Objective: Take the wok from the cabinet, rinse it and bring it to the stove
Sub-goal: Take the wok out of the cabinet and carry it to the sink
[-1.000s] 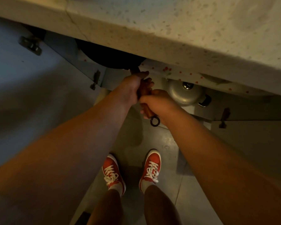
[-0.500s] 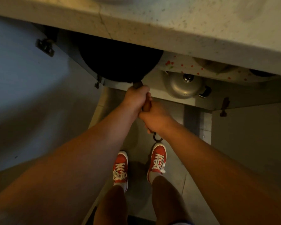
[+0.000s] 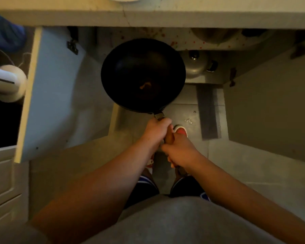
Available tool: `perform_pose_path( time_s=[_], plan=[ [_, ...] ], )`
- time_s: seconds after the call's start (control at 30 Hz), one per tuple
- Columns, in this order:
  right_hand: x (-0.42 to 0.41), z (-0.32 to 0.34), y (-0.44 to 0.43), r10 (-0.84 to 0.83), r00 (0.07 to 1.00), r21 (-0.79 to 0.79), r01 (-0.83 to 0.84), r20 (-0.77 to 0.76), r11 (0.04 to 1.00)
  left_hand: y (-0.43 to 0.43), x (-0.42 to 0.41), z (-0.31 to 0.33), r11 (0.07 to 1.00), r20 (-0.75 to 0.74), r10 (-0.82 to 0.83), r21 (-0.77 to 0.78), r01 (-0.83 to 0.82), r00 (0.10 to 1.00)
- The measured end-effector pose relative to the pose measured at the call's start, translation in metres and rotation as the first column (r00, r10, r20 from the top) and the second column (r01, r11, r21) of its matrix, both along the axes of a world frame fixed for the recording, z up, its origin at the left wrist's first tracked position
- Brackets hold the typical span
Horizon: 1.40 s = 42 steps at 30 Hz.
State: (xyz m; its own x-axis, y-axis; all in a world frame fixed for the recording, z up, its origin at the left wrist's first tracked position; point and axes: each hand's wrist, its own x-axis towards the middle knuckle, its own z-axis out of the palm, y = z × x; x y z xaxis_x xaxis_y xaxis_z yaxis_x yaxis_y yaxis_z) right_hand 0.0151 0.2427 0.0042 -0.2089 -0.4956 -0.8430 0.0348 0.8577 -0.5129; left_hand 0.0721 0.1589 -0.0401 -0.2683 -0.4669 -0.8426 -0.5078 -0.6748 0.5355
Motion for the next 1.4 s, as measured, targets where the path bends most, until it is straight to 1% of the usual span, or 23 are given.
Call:
perform_pose_path(
  time_s=[0.17, 0.27, 0.37, 0.5, 0.63, 0.7, 0.83, 0.9, 1.07, 1.2, 1.3, 1.4],
  plan=[
    [0.034, 0.047, 0.046, -0.119, 0.993, 0.042, 0.119, 0.007, 0.992, 0.034, 0.027, 0.038, 0.98, 0.005, -0.159, 0.123, 0.157, 0.987],
    [0.048, 0.074, 0.069, -0.188, 0.982, 0.095, 0.191, -0.036, 0.977, 0.054, 0.033, 0.056, 0.955, 0.0, -0.256, 0.154, 0.252, 0.967],
    [0.058, 0.102, 0.088, -0.314, 0.949, 0.118, 0.316, -0.042, 0.941, 0.072, 0.03, 0.08, 0.923, -0.034, -0.354, 0.149, 0.355, 0.935],
    [0.065, 0.142, 0.114, -0.449, 0.889, 0.081, 0.456, -0.09, 0.886, 0.096, 0.018, 0.117, 0.875, -0.098, -0.463, 0.107, 0.471, 0.881],
    [0.067, 0.179, 0.141, -0.554, 0.826, 0.006, 0.557, -0.106, 0.83, 0.12, 0.003, 0.157, 0.793, -0.182, -0.596, 0.019, 0.609, 0.782],
    [0.067, 0.195, 0.154, -0.609, 0.783, -0.048, 0.608, -0.125, 0.792, 0.132, -0.006, 0.177, 0.76, -0.213, -0.64, -0.03, 0.65, 0.738],
    [0.061, 0.216, 0.177, -0.718, 0.68, -0.143, 0.704, -0.145, 0.696, 0.154, -0.03, 0.213, 0.722, -0.265, -0.676, -0.054, 0.69, 0.687],
    [0.053, 0.222, 0.188, -0.762, 0.629, -0.183, 0.739, -0.158, 0.648, 0.166, -0.045, 0.227, 0.681, -0.275, -0.72, -0.105, 0.725, 0.637],
    [0.016, 0.234, 0.219, -0.875, 0.462, -0.292, 0.825, -0.144, 0.484, 0.204, -0.099, 0.251, 0.58, -0.337, -0.8, -0.221, 0.784, 0.497],
    [-0.027, 0.24, 0.257, -0.916, 0.368, -0.354, 0.845, -0.161, 0.402, 0.248, -0.152, 0.263, 0.525, -0.382, -0.823, -0.229, 0.82, 0.42],
    [-0.06, 0.238, 0.286, -0.936, 0.309, -0.372, 0.859, -0.17, 0.351, 0.286, -0.19, 0.261, 0.486, -0.347, -0.853, -0.259, 0.834, 0.39],
    [-0.095, 0.233, 0.318, -0.959, 0.257, -0.382, 0.88, -0.121, 0.284, 0.324, -0.225, 0.255, 0.444, -0.31, -0.879, -0.256, 0.859, 0.362]
  ],
)
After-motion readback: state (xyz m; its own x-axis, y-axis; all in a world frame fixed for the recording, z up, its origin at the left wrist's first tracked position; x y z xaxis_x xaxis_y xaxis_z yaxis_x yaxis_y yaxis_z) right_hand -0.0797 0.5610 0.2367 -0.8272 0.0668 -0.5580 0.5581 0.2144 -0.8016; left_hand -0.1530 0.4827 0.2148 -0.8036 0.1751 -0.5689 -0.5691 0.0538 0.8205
